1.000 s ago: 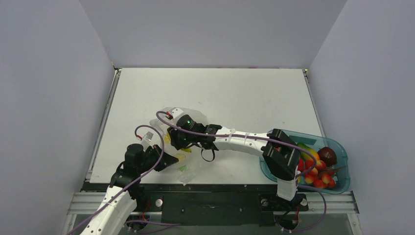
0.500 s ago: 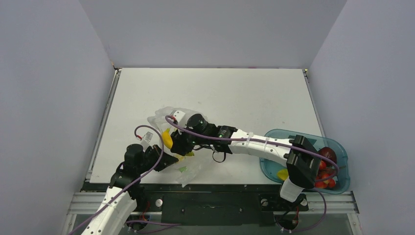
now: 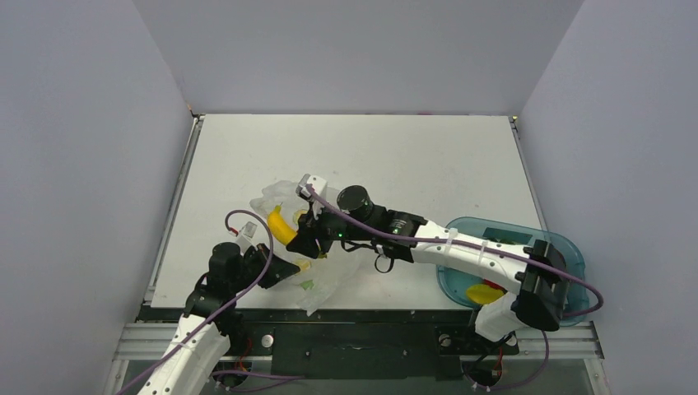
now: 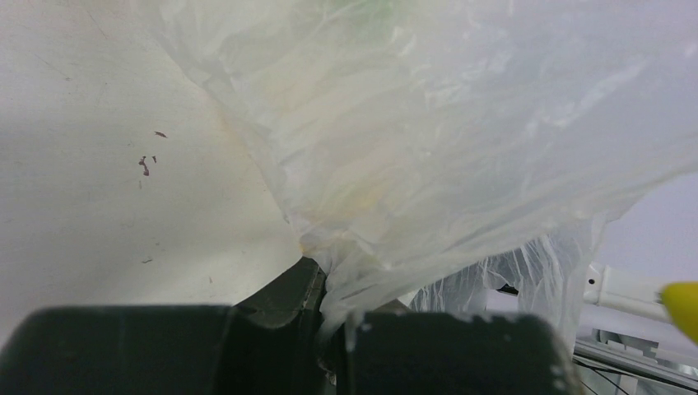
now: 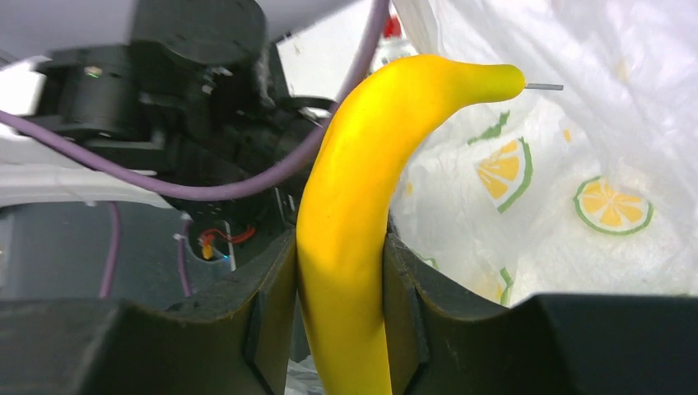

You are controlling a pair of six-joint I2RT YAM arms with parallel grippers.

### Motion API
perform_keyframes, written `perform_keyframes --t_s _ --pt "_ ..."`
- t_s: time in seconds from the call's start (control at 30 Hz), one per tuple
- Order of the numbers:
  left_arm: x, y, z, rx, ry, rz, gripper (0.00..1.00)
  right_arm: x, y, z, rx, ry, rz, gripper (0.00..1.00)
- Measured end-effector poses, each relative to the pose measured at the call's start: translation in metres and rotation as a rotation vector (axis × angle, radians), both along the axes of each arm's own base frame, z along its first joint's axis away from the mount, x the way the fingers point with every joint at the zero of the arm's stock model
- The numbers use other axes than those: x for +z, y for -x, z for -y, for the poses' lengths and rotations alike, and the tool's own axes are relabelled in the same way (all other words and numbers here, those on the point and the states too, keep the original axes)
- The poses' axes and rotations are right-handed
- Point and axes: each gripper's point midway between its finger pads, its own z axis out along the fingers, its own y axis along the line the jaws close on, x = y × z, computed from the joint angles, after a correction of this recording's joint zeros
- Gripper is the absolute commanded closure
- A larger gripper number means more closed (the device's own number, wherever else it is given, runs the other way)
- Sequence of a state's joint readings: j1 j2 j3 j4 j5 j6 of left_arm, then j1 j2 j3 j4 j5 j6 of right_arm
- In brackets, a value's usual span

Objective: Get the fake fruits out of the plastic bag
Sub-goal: Take out the fake fruit from the plastic bag.

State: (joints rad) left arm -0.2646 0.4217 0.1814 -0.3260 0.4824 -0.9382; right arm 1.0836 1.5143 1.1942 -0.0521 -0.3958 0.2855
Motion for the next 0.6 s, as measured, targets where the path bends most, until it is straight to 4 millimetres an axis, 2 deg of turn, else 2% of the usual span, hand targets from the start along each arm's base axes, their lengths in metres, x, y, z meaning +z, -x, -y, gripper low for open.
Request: perform_keyframes --t_s 0.17,0.23,0.3,0.37,0.43,0.6 --pt "0.000 0.000 0.000 0.000 0.000 0.002 1.00 0.056 0.003 0.011 0.000 -0.147 0.015 1.00" --pt "0.000 0.000 0.000 0.000 0.001 0.002 1.00 0.076 0.000 0.023 -0.017 -0.203 0.037 1.00" --pt "0.000 0.000 0.000 0.000 0.001 0.002 1.00 0.088 -0.002 0.036 -0.040 -0.234 0.057 1.00" --pt "0.000 0.000 0.000 0.000 0.001 0.001 1.00 0.090 -0.005 0.052 -0.075 -0.245 0.072 1.00" --pt "0.000 0.000 0.000 0.000 0.001 0.002 1.00 0.083 -0.010 0.069 -0.122 -0.238 0.079 1.00" --pt "0.001 0.000 0.000 0.000 0.001 0.003 1.00 0.045 -0.030 0.129 -0.367 -0.156 0.105 1.00"
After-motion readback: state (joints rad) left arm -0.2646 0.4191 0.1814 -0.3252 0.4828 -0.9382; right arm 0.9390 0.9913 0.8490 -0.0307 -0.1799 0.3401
